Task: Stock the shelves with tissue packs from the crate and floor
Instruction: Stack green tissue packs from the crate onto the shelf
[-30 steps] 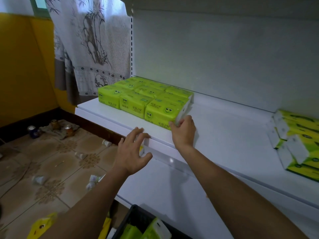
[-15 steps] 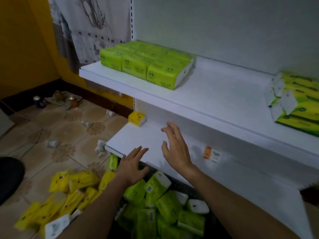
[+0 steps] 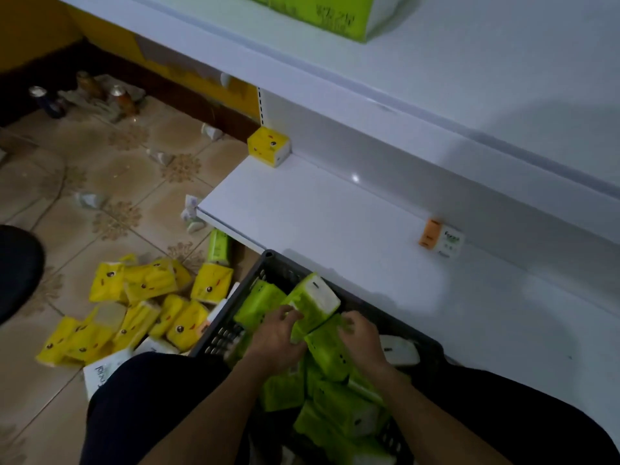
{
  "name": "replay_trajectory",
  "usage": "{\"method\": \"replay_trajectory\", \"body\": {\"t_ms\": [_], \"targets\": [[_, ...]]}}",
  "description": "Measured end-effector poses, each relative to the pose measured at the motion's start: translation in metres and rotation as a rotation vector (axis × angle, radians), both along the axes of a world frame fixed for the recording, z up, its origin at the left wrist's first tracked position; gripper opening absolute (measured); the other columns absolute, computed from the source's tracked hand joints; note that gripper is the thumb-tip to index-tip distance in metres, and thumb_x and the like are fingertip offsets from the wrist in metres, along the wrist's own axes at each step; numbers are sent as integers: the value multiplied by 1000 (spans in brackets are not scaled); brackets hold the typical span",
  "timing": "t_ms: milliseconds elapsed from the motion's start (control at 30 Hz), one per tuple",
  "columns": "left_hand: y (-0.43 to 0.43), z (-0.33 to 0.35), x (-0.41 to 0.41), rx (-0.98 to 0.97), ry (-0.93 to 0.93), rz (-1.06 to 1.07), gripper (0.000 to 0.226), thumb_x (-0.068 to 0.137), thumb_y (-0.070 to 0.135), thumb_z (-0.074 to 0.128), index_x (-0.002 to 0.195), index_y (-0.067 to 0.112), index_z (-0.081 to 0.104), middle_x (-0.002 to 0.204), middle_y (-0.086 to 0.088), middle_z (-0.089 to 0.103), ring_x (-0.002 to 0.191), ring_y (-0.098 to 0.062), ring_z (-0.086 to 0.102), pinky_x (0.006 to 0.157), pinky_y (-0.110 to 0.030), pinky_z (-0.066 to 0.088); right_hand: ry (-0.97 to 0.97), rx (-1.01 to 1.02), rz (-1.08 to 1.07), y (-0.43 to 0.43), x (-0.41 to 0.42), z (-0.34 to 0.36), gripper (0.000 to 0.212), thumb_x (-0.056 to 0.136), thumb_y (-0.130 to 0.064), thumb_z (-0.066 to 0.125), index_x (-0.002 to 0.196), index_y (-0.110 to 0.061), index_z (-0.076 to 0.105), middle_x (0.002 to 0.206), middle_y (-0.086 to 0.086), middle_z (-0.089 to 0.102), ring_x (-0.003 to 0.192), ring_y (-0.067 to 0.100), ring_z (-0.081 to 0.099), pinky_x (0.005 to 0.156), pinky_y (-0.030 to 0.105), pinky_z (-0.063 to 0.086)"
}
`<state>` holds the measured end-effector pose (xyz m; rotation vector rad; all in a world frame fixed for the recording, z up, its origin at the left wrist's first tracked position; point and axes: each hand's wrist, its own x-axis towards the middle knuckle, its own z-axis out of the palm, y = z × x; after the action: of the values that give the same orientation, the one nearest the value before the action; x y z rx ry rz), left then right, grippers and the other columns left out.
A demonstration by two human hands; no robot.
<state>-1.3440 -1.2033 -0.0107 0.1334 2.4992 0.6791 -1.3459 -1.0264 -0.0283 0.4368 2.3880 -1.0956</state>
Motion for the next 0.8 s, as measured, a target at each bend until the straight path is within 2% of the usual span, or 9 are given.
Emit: {"method": "replay_trajectory", "body": {"t_ms": [100,233,300,367,433,567,633,700,800], "targets": [[5,-14,-15,7,-38,22,80,80,49,54,145,16,21,151,-8,21,136,-26,27,109,-38,30,-61,-13,-67,-8,-4,-24,25,92,-19,52,112,-5,55,111,13,59,108,28,55,88,32,43],[16,-22,-43,64,-112,126,103,67,66,43,148,17,2,156,-8,9,142,-27,15,112,-45,24,-171,-122,-178,-20,-20,-31,46,92,-28,54,132,-11,40,125,1,52,109,20,53,89,35,46],[22,-27,-52,133,-164,184,101,76,60,57,148,21,-2,156,-7,12,142,-26,15,111,-47,25,-302,-264,-344,-23,-31,-33,66,90,-26,56,146,-18,23,131,7,52,103,25,59,75,39,54],[27,-32,-56,183,-215,265,97,81,46,62,148,22,-3,154,-9,18,140,-29,18,109,-48,27,-436,-443,-558,-24,-41,-32,65,89,-17,56,146,-17,23,117,14,58,90,28,63,58,34,52],[29,-34,-58,171,-253,317,91,84,35,61,148,20,0,152,-13,20,139,-32,20,109,-46,27,-513,-548,-673,-22,-43,-25,46,91,-15,55,133,-6,41,97,13,59,79,26,61,56,33,49],[24,-20,-55,90,-259,305,73,79,42,53,144,20,29,136,-23,38,128,-35,34,106,-36,32,-634,-679,-705,-20,-41,-11,26,91,-21,58,114,-10,51,97,14,56,79,27,58,70,43,53],[18,-12,-52,132,-249,385,72,69,45,48,134,16,44,128,-20,45,121,-33,42,100,-33,36,-643,-685,-698,-23,-40,-4,27,89,-23,61,112,-12,53,104,16,57,81,28,59,71,44,54],[11,-1,-52,187,-226,457,48,80,37,57,119,11,52,121,-15,49,112,-29,48,91,-30,39,-609,-694,-695,-29,-45,7,36,86,-28,65,117,-11,55,116,18,58,83,30,60,60,38,56],[4,21,-53,305,-185,565,25,89,22,56,109,10,46,109,-10,53,94,-20,49,75,-27,38,-511,-687,-652,-39,-56,35,31,86,-38,64,107,-16,60,111,14,59,89,30,59,58,31,52]]}}
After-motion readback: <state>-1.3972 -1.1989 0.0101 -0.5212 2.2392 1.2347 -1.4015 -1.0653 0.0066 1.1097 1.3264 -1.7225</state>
